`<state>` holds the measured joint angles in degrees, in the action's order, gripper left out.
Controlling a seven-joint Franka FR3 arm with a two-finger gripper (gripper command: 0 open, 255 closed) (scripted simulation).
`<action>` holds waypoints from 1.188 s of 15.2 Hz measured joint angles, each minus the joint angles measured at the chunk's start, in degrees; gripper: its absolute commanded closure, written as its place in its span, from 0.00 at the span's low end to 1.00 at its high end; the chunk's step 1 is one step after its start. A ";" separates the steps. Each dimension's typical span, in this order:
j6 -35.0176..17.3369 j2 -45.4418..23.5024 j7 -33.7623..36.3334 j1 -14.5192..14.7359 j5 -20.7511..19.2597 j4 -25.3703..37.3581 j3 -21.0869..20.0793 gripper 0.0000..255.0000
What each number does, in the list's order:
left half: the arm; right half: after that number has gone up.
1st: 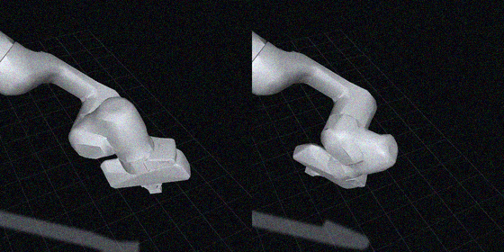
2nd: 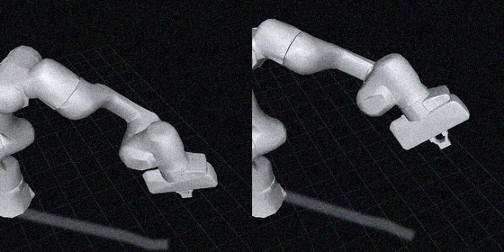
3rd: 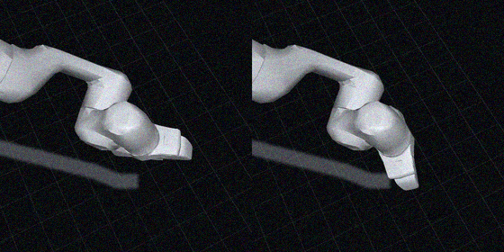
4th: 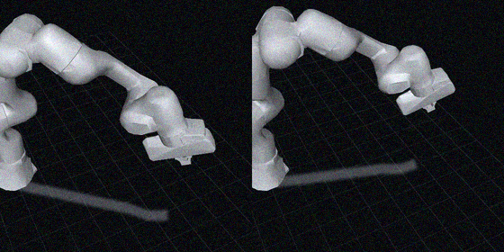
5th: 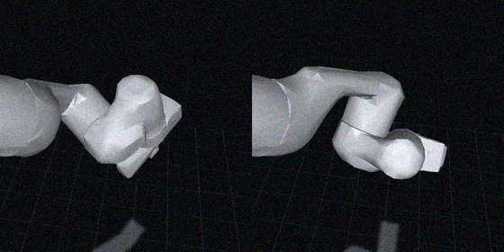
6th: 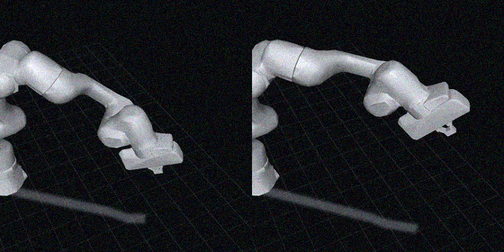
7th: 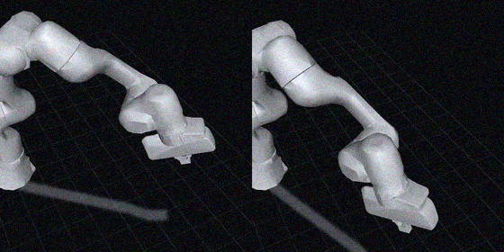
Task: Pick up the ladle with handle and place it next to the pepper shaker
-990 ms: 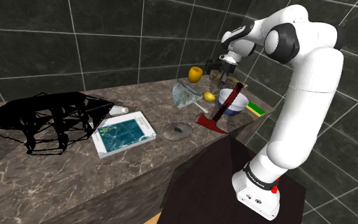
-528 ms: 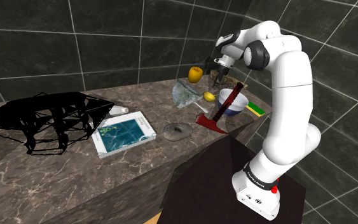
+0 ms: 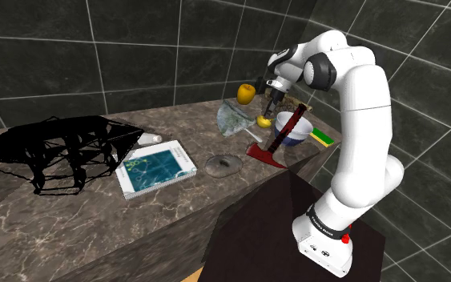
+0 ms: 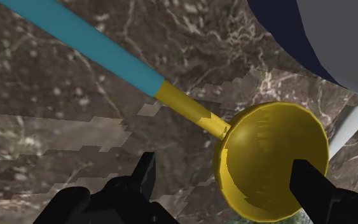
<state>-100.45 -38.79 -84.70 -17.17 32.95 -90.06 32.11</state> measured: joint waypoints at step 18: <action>0.46 0.40 0.22 0.06 -0.21 0.17 0.15 1.00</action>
<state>-99.99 -38.39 -84.48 -17.11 32.73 -89.89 32.26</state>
